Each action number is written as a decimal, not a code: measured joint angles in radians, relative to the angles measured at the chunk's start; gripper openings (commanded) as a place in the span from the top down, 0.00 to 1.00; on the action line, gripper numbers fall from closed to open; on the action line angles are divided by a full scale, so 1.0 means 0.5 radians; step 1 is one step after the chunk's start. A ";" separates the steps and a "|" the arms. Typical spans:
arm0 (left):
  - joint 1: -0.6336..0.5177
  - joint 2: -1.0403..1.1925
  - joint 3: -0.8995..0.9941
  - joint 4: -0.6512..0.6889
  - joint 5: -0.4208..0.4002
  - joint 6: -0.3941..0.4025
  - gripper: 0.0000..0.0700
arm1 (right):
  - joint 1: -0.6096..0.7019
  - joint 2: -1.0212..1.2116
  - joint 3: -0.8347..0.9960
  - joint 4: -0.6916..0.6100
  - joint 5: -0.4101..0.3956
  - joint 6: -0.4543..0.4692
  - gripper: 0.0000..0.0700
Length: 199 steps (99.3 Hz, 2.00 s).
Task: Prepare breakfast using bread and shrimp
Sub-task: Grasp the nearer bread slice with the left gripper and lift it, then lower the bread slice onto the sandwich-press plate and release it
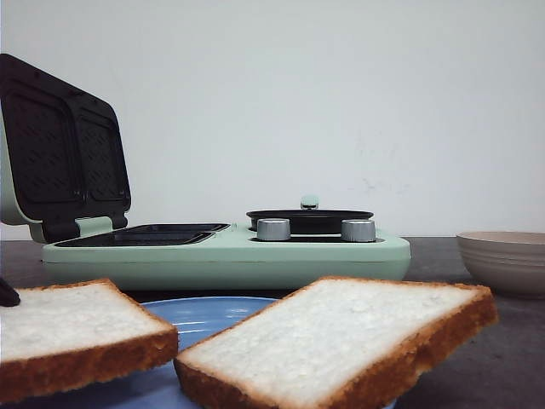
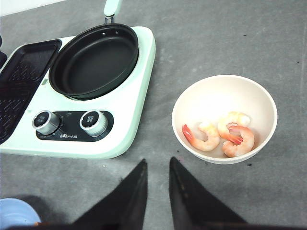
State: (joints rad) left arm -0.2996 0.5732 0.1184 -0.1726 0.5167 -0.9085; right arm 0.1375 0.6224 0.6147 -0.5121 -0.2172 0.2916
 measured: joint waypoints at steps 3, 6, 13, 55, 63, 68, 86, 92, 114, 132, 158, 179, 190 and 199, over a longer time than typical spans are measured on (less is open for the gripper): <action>0.000 -0.001 0.000 0.014 0.004 -0.001 0.99 | 0.000 0.000 0.000 0.000 0.000 -0.001 0.88; 0.000 -0.001 0.000 0.034 0.005 0.000 0.99 | 0.000 0.000 0.000 0.000 0.000 -0.001 0.88; 0.000 0.000 0.000 0.094 0.005 0.000 0.99 | 0.000 0.000 0.000 -0.001 0.000 0.000 0.88; -0.086 0.121 0.681 0.004 -0.454 0.575 0.99 | 0.000 0.000 0.000 0.000 0.000 -0.001 0.88; -0.135 0.258 0.895 -0.022 -0.658 0.862 0.99 | 0.000 0.000 0.000 -0.001 0.000 0.000 0.88; -0.160 0.366 1.025 -0.020 -0.783 1.048 0.99 | 0.000 0.000 0.000 -0.001 0.000 -0.001 0.88; -0.189 0.830 1.410 0.109 -1.086 1.698 0.99 | 0.000 0.000 0.000 -0.001 0.000 -0.001 0.88; -0.189 0.993 1.524 0.175 -1.138 1.886 0.99 | 0.000 0.000 0.000 0.000 0.000 -0.005 0.88; -0.191 1.601 1.932 0.262 -1.315 2.409 0.99 | 0.000 0.000 0.000 -0.003 0.000 -0.015 0.88; -0.191 2.026 2.250 0.265 -1.422 2.734 0.99 | 0.000 0.000 0.000 -0.040 0.001 -0.054 0.88; -0.194 2.355 2.420 0.249 -1.568 2.995 0.99 | 0.000 0.000 0.000 -0.058 0.001 -0.066 0.88; -0.204 2.412 2.420 0.249 -1.569 3.081 0.99 | 0.000 0.000 0.000 -0.059 0.001 -0.066 0.88; -0.204 2.431 2.420 0.247 -1.595 3.092 0.99 | 0.000 0.000 0.000 -0.060 0.001 -0.066 0.88; -0.204 2.431 2.420 0.252 -1.599 3.092 0.99 | 0.000 0.000 0.000 -0.063 0.001 -0.066 0.88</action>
State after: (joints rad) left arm -0.4015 1.7885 1.3285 -0.0467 -0.2829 0.6376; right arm 0.1375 0.6224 0.6147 -0.5434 -0.2169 0.2584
